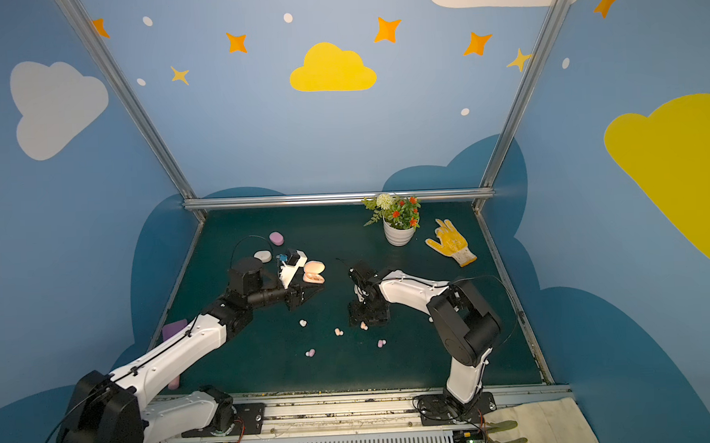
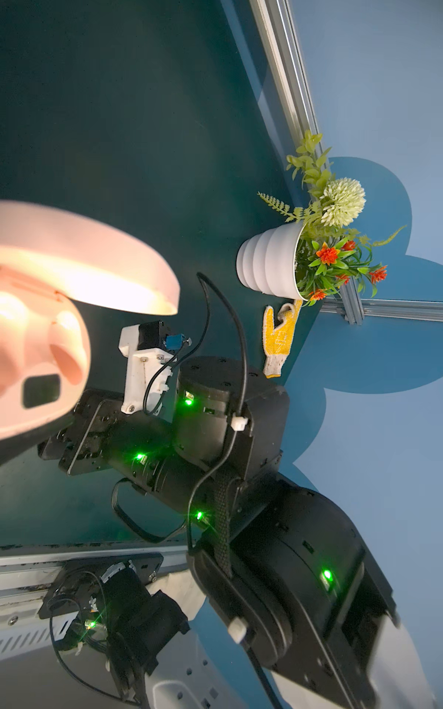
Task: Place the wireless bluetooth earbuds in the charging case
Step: 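Hold the open case with the left gripper while the right gripper moves over the earbuds, then lower the right gripper and close it on a pale pink earbud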
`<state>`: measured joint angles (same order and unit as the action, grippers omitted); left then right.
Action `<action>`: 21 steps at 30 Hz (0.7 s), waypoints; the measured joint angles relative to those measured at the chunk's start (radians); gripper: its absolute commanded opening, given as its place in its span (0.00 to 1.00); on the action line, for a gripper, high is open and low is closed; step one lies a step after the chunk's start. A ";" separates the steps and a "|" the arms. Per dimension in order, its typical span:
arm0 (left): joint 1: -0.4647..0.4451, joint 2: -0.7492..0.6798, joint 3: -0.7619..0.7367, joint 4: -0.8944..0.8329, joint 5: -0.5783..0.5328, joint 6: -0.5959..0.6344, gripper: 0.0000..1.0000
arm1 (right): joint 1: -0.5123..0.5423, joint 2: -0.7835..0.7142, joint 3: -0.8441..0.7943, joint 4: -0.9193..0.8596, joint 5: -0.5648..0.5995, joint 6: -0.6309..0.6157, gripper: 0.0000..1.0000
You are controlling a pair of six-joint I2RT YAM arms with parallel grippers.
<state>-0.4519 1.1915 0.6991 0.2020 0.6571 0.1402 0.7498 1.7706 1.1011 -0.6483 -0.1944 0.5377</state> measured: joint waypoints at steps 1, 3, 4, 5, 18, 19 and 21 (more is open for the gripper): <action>0.000 0.000 0.000 0.000 0.000 0.000 0.04 | 0.002 0.000 0.006 -0.008 0.015 0.011 0.61; 0.000 0.000 0.000 0.000 0.000 0.000 0.04 | 0.007 0.000 0.012 -0.017 0.036 0.029 0.58; 0.000 0.000 0.000 0.000 0.000 0.000 0.04 | 0.010 0.000 0.014 -0.019 0.043 0.037 0.57; 0.000 0.000 0.000 0.000 0.000 0.000 0.04 | 0.012 0.000 0.014 -0.020 0.052 0.045 0.55; 0.000 0.000 0.000 0.000 -0.001 -0.003 0.04 | 0.033 0.037 0.044 -0.029 0.091 0.095 0.38; 0.000 -0.001 0.000 0.000 -0.001 -0.003 0.04 | 0.034 0.042 0.045 -0.029 0.094 0.095 0.37; 0.000 -0.002 0.000 0.000 -0.002 -0.003 0.04 | 0.034 0.049 0.045 -0.032 0.099 0.095 0.36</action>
<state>-0.4519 1.1893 0.6991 0.2020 0.6556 0.1371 0.7841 1.8194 1.1465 -0.6804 -0.0956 0.6331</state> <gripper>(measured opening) 0.391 0.367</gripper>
